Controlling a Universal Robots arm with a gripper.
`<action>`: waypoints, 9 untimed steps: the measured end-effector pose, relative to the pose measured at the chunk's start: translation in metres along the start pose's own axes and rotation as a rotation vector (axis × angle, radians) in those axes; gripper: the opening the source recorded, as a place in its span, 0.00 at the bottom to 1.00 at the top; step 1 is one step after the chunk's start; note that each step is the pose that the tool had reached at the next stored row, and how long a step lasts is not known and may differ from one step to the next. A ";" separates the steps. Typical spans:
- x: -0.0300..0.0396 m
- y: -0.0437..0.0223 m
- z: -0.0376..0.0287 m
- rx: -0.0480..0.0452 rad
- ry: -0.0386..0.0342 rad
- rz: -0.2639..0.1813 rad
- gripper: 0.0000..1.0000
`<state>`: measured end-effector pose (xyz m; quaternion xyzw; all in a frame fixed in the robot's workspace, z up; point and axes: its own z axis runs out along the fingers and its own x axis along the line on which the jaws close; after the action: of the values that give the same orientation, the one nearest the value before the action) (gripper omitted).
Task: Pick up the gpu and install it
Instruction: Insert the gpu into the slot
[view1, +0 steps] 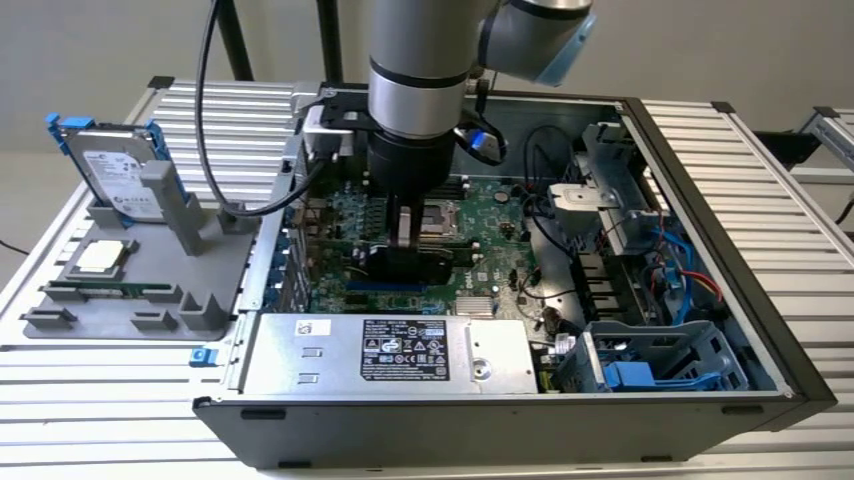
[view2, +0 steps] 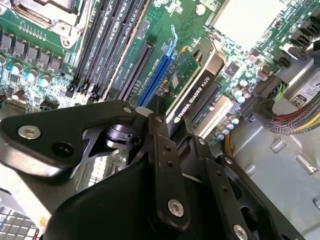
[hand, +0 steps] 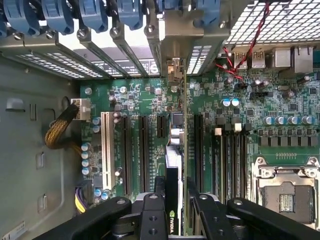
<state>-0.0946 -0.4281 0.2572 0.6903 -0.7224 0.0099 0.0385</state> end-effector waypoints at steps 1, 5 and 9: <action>-0.0001 0.0003 0.0008 0.0002 -0.0005 0.000 0.00; -0.0007 0.0019 0.0032 0.0007 -0.0052 0.000 0.00; -0.0010 0.0024 0.0042 0.0006 -0.0069 0.000 0.00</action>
<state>-0.0972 -0.4273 0.2530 0.6904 -0.7225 0.0077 0.0358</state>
